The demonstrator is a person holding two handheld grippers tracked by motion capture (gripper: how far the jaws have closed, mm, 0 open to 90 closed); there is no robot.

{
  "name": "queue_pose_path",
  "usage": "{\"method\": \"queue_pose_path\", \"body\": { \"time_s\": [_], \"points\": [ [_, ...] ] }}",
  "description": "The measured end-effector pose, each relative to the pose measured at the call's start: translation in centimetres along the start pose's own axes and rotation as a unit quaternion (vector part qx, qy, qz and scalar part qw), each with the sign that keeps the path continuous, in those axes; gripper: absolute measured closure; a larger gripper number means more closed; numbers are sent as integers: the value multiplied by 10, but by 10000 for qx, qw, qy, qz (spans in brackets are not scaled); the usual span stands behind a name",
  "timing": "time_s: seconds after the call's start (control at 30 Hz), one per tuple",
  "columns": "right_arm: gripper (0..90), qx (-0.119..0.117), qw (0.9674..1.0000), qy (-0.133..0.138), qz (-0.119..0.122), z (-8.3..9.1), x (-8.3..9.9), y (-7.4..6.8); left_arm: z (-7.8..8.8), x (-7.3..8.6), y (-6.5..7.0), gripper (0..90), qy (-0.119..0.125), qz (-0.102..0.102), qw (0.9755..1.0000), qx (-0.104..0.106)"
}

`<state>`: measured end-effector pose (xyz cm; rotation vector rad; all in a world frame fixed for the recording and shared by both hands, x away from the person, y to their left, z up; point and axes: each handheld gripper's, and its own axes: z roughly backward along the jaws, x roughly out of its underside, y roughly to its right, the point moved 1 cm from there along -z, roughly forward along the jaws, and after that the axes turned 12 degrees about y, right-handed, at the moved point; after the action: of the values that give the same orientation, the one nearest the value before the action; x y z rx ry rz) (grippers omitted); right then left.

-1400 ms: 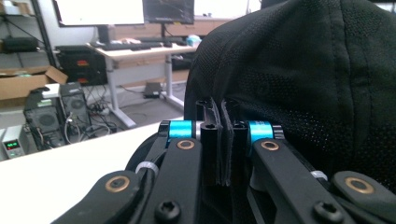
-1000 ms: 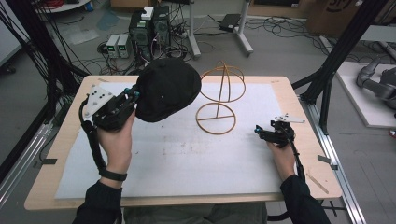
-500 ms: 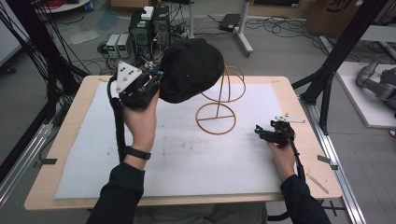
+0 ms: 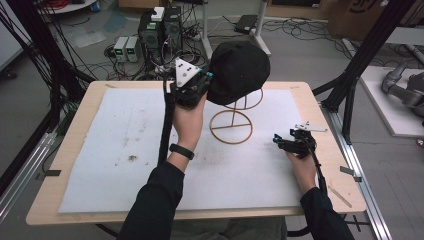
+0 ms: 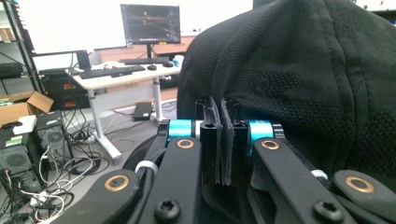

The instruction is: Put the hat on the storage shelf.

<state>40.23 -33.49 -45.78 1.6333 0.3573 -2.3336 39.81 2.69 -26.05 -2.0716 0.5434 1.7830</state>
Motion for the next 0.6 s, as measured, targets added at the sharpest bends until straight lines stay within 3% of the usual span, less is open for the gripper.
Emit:
{"method": "queue_pose_path", "body": {
  "time_s": [0.13,0.33,0.4,0.43,0.53,0.57,0.6],
  "points": [
    [260,-3,10000,4,-18,0,0,0,-9,9,2,869,-155,39,9999,30],
    [260,-3,10000,1,-18,0,0,0,-10,16,8,843,-175,-170,9996,129],
    [260,0,10000,9,-7,0,0,0,-7,17,6,746,-91,-82,9998,143],
    [260,2,10000,8,-2,0,0,0,-5,17,5,738,-47,-13,9998,212],
    [260,6,10000,3,-5,0,0,0,0,18,6,684,-28,-71,9996,285],
    [260,5,10000,7,-2,0,0,0,2,18,6,570,-28,-66,9996,287],
    [260,5,10000,7,-2,0,0,0,5,18,5,570,-21,-8,9995,319]
  ]
}}
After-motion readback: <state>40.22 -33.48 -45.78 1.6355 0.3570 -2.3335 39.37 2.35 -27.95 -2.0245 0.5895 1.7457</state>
